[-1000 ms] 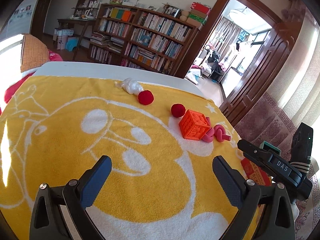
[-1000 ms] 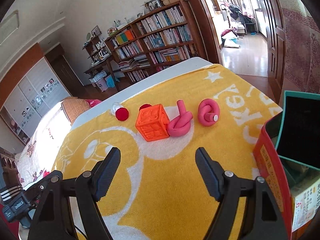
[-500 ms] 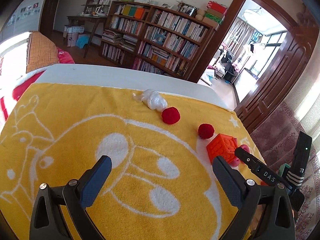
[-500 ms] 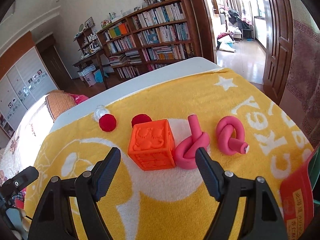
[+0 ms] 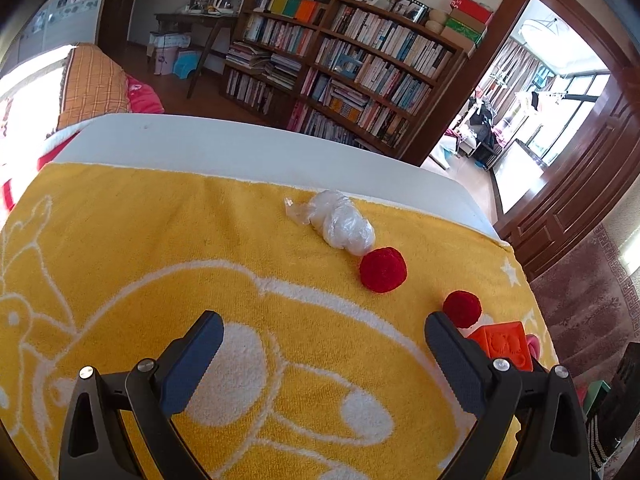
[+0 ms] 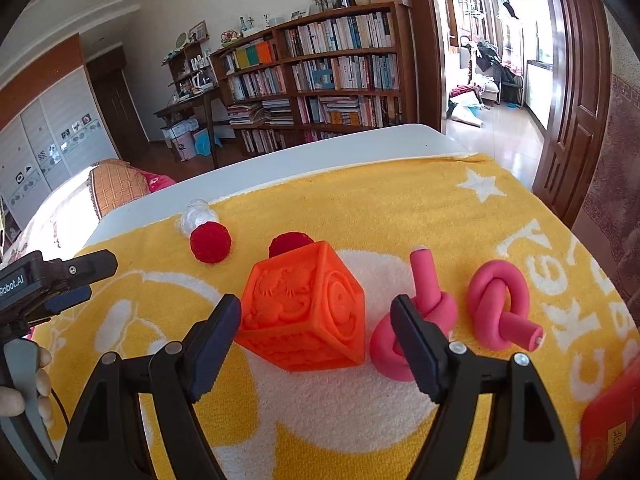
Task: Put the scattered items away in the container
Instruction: 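Grasp the plastic bag with the left gripper while the right gripper grasps the orange cube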
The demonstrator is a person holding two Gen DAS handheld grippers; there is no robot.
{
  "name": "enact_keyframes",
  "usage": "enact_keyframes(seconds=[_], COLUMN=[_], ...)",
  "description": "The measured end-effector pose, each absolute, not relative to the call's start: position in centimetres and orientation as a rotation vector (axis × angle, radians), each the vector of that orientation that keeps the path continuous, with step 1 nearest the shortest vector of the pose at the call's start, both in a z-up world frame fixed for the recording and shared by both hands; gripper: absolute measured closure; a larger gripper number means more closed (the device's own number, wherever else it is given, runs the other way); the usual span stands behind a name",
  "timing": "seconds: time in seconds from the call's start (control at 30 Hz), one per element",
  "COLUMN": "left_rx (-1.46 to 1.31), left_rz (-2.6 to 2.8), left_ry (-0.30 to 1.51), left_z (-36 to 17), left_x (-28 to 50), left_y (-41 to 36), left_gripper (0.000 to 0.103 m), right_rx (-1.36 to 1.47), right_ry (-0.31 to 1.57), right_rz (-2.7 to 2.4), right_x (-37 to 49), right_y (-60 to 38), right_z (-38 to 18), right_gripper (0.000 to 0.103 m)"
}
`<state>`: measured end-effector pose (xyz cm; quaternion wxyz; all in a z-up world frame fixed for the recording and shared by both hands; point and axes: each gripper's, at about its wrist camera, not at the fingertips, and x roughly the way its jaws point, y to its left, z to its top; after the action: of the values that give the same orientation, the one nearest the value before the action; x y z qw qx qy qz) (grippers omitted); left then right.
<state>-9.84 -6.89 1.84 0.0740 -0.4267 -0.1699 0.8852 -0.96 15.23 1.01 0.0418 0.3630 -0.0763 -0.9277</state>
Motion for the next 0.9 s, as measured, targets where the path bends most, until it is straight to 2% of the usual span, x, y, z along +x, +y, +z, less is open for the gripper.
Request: enact_keyframes(seconds=[0.33, 0.57, 0.73, 0.9], left_rx=[-1.303, -1.324, -1.384, -1.451], left_rz=[2.702, 2.720, 2.705, 2.686], left_ry=[-0.528, -0.458, -0.483, -0.494], left_z=[0.9, 0.0, -1.5, -3.0], left_x=[-13.9, -18.0, -20.9, -23.1], left_y=[-6.9, -5.1, -4.3, -3.8], left_gripper=[0.001, 0.001, 0.001, 0.001], right_rx=[1.103, 1.144, 1.160, 1.178], right_ry=[-0.358, -0.329, -0.409, -0.382], right_rz=[-2.774, -2.766, -2.766, -2.757], right_x=[-0.6, -1.0, -1.1, -1.4], right_y=[16.5, 16.3, 17.2, 16.7], right_z=[1.0, 0.2, -0.1, -0.3], right_gripper=[0.023, 0.023, 0.023, 0.023])
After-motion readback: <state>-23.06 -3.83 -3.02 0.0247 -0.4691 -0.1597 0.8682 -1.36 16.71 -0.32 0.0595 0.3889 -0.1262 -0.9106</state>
